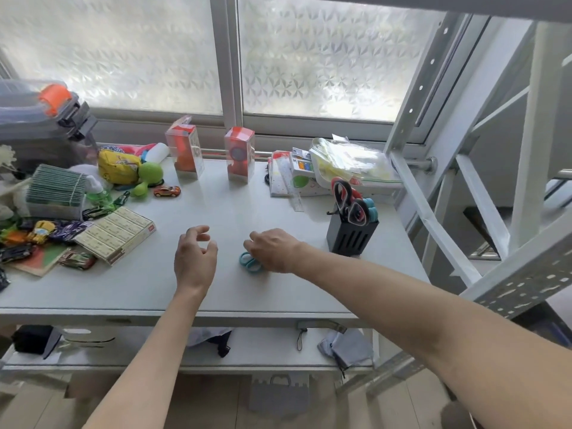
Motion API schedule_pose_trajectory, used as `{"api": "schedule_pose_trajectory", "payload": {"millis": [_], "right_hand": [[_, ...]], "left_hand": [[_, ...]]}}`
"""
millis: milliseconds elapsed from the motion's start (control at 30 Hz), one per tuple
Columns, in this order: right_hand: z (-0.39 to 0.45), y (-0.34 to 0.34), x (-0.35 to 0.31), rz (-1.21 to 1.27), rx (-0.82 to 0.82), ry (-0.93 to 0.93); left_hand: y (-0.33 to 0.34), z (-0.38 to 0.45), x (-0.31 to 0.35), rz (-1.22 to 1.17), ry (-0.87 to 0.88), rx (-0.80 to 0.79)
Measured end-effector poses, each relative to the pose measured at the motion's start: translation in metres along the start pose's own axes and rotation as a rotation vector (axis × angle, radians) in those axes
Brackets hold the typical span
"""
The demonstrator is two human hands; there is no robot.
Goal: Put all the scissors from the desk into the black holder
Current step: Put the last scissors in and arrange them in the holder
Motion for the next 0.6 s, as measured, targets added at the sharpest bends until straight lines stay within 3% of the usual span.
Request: {"api": "schedule_pose_trajectory", "payload": {"millis": [167, 300, 400, 600], "right_hand": [[-0.049, 0.003, 0.015, 0.268, 0.081, 0.138], [-0.107, 0.001, 0.051, 0.515, 0.277, 0.285], [-0.158, 0.003, 0.095, 0.751, 0.448, 0.523], [-0.229, -0.026, 0.185, 1.021, 0.852, 0.804]], "left_hand": [[0.028, 0.006, 0.038, 0.114, 0.175, -0.118], [0.073, -0.001, 0.087, 0.158, 0.376, -0.281], [0.112, -0.013, 0.123, 0.145, 0.507, -0.455], [0.170, -0.014, 0.166, -0.044, 0.414, -0.607]]}}
Point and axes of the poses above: each hand's wrist, its own z-axis towards the middle knuckle, its own y-axis out of the palm, x = y × z, the point moved 9 cm from there along z, towards the middle knuckle, and after that the axes turned 11 degrees about y, right-handed, at the moved point
